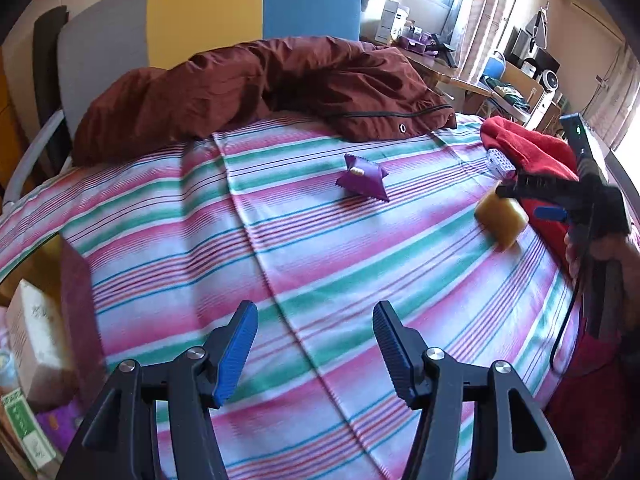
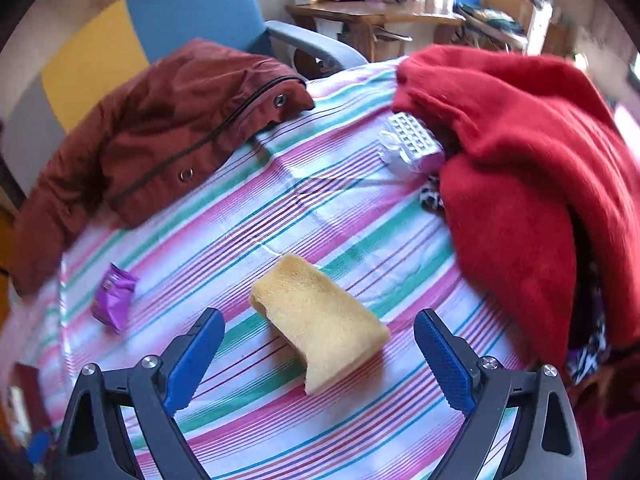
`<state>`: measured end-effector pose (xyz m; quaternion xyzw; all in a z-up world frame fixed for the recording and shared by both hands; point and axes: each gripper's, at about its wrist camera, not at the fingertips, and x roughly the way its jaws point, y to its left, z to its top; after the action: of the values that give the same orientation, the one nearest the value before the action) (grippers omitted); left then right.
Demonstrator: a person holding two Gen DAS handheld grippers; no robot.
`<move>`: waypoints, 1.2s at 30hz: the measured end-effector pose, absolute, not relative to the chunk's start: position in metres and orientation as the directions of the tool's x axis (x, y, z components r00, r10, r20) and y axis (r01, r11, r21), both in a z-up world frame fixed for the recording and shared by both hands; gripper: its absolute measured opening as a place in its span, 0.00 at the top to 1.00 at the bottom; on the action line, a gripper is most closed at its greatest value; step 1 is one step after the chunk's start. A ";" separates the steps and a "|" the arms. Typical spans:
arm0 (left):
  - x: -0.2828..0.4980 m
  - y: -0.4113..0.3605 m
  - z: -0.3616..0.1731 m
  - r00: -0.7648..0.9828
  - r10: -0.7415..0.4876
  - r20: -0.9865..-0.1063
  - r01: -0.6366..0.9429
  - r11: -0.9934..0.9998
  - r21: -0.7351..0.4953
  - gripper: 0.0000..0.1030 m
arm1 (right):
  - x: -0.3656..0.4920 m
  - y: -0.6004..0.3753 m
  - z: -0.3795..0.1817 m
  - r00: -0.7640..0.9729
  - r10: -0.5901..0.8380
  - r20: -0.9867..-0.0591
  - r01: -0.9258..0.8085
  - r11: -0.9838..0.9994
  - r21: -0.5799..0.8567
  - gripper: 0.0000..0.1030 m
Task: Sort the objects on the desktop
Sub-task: 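Grasp the purple snack packet with left tool while right tool grasps yellow sponge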
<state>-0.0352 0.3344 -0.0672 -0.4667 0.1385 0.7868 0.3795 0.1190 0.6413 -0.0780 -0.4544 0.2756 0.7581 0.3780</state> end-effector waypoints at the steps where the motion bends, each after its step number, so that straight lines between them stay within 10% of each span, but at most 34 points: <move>1: -0.038 0.339 -0.068 -0.278 0.466 -0.840 -0.729 -0.672 -0.132 0.41 | 0.116 0.640 -0.080 -0.287 0.316 -0.904 -0.812 -0.582 0.054 0.20; 7: -0.051 0.372 -0.072 -0.266 0.464 -0.845 -0.751 -0.649 -0.120 0.41 | 0.112 0.636 -0.088 -0.187 0.348 -0.919 -0.789 -0.610 -0.071 0.50; 36: -0.115 0.505 -0.118 -0.221 0.458 -0.861 -0.860 -0.508 -0.049 0.42 | 0.100 0.636 -0.098 -0.131 0.351 -0.927 -0.793 -0.598 -0.114 0.33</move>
<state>-0.1150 0.5046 -0.1179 -0.4418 0.2278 0.7474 0.4407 0.0996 0.6359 -0.0976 -0.5267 0.2101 0.7222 0.3961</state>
